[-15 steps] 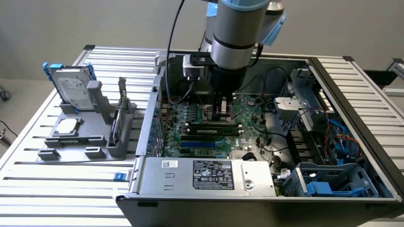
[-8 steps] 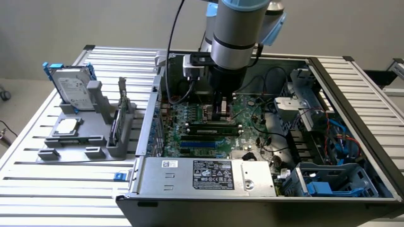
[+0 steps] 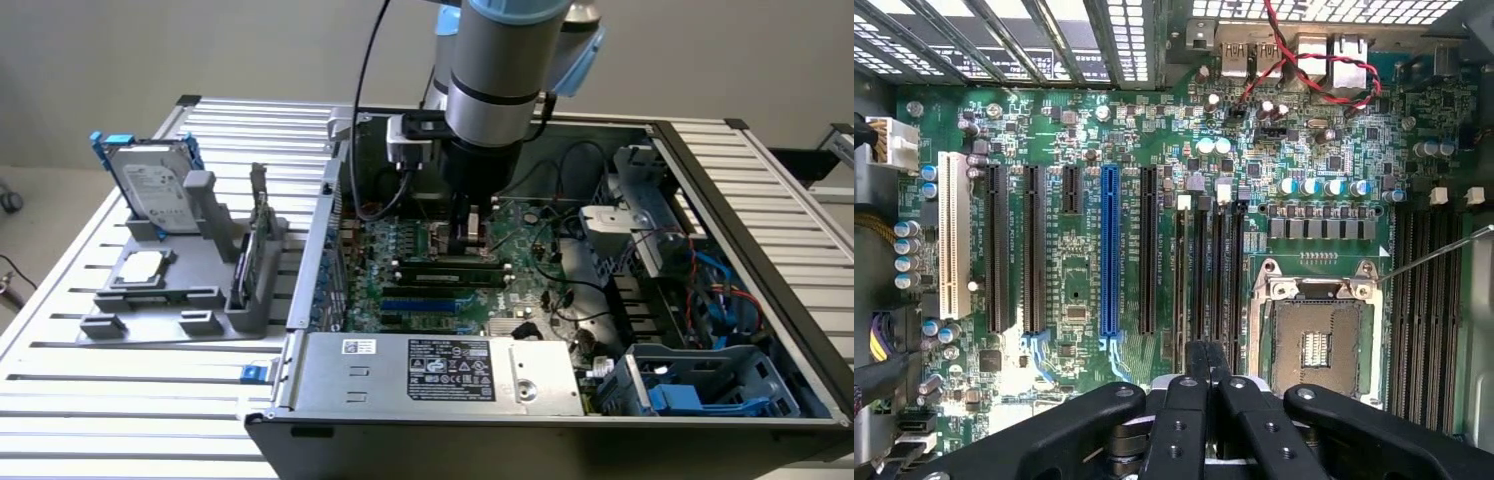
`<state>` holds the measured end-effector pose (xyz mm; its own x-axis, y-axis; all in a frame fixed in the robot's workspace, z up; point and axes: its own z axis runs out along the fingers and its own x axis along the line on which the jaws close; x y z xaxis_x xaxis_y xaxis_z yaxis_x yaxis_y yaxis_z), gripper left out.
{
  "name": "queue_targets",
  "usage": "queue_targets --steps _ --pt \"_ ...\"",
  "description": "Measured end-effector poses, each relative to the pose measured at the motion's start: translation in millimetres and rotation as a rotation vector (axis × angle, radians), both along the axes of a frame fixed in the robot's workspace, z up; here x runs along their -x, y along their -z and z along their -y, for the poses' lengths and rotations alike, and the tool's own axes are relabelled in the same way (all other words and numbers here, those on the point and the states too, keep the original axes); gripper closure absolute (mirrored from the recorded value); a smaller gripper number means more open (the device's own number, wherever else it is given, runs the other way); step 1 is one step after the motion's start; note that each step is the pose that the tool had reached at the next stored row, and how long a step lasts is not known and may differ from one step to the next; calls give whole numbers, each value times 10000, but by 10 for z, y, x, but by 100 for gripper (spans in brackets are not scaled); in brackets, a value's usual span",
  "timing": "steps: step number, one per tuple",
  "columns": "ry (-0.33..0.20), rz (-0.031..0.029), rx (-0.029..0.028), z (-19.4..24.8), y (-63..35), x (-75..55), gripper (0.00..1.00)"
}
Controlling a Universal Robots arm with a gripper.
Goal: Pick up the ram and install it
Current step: 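Press down the ram until it locks into place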
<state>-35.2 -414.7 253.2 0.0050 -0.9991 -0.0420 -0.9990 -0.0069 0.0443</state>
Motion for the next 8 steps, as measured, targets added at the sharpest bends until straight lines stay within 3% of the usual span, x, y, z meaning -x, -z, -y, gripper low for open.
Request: queue_targets --steps 8 --pt "0 0 -54 0 0 0 89"
